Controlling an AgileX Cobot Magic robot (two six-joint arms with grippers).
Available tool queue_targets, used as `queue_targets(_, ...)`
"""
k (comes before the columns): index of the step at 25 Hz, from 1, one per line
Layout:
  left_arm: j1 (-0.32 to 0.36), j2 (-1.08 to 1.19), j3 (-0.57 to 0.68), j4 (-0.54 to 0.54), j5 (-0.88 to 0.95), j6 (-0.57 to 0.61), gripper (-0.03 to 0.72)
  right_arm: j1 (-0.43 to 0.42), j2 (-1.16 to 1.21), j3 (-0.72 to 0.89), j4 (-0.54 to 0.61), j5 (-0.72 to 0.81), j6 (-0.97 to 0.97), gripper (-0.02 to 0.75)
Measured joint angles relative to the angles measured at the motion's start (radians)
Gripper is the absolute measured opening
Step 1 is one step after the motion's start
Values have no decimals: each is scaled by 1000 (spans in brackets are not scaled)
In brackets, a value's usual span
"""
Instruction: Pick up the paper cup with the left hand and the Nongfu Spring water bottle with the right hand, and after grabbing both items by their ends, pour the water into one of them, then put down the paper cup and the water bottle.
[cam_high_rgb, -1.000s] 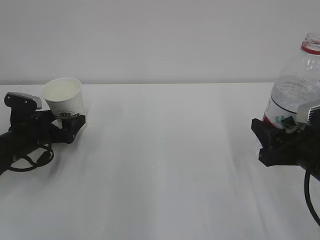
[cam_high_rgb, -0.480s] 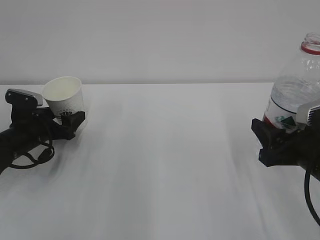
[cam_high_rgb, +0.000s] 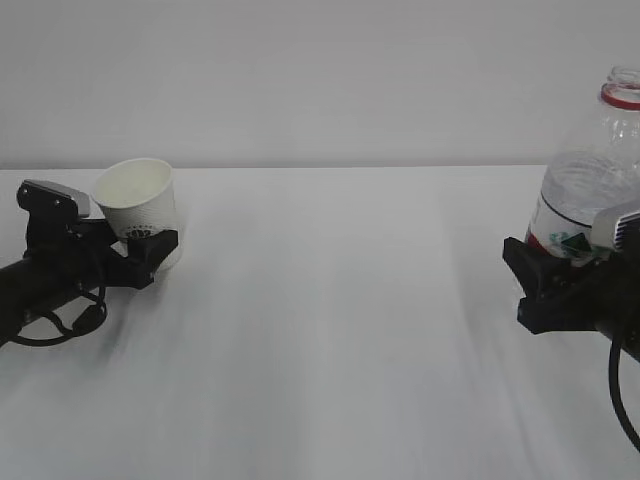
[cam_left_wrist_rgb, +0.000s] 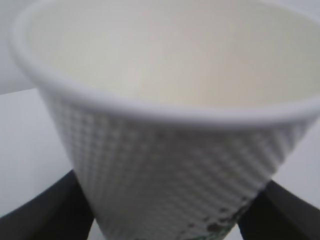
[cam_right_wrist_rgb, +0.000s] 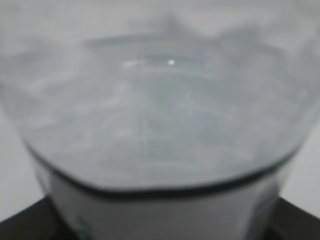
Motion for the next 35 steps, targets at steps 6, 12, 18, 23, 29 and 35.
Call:
queue_targets(6,0,-86,76,11,5,-9,585,0,0,0,0,0,-29,480)
queue_targets(12,0,-173,159,25,5,-9,585,0,0,0,0,0,-42,480)
queue_targets(18,0,-245,236,78,5,-40,585,0,0,0,0,0,-44,480)
queue_targets(23,0,-301,292,151,5,-52,585,0,0,0,-4,0,-46,480)
queue_targets(29,0,-362,345,232,5,-76,585,0,0,0,-32,0,-46,479)
queue_targets(35,0,-414,350,358,5,-121,585,0,0,0,-45,0,-46,479)
